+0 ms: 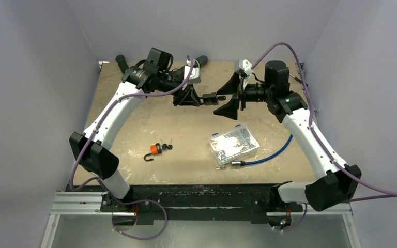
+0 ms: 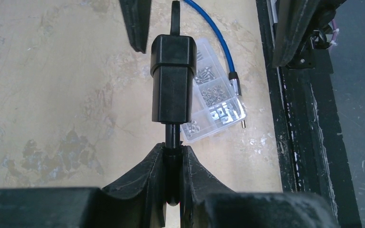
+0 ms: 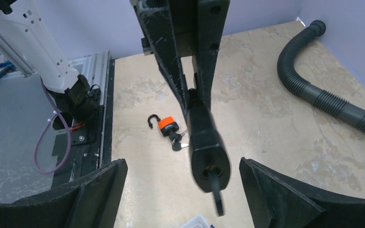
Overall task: Lock with the key
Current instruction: Lock the lock.
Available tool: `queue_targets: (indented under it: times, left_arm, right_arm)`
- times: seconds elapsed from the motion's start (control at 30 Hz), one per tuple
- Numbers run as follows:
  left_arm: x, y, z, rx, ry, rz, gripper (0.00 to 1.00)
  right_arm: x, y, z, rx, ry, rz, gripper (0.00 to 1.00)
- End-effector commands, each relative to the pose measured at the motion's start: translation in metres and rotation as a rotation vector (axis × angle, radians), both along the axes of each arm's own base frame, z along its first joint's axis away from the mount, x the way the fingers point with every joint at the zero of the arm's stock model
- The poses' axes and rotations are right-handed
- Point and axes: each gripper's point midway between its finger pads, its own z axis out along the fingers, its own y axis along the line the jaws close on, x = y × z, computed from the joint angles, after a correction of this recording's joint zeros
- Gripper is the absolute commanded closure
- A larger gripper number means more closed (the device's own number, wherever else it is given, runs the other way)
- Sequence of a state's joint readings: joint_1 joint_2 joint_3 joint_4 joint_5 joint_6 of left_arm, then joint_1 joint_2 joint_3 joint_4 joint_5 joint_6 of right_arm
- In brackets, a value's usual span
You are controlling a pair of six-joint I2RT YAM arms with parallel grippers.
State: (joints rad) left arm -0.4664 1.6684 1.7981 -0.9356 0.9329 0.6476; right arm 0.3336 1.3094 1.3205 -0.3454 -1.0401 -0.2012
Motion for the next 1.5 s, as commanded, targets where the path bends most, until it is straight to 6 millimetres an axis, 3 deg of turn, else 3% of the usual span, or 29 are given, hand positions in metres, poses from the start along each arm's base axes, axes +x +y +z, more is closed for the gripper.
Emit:
queue_targets:
  times: [0.0, 0.2, 0.37, 0.73, 1.47]
  left_arm:
    - [-0.025, -0.007, 0.049, -0.128, -0.091, -0.085, 1.00]
    - [-0.038, -0.015, 0.060, -0.161, -0.039, -0.102, 1.00]
    - [-0.033, -0.019, 0.068, -0.192, -0.023, -0.075, 1.00]
    - [-0.017, -0.025, 0.064, -0.199, 0.039, -0.004, 1.00]
    - [-0.024, -0.041, 0.067, -0.207, 0.042, -0.059, 1.00]
  right_arm:
    - [0.001, 0.004, 0.016, 0.019, -0.002, 0.028, 0.01]
    - [0.009, 0.007, 0.006, 0.014, 0.038, 0.027, 0.03]
    - [0.006, 0.006, 0.002, 0.008, 0.025, 0.024, 0.08]
    - [0.000, 0.005, -0.001, 0.009, 0.031, 0.036, 0.40]
    - [-0.018, 0.013, -0.006, -0.001, 0.041, 0.142, 0.52]
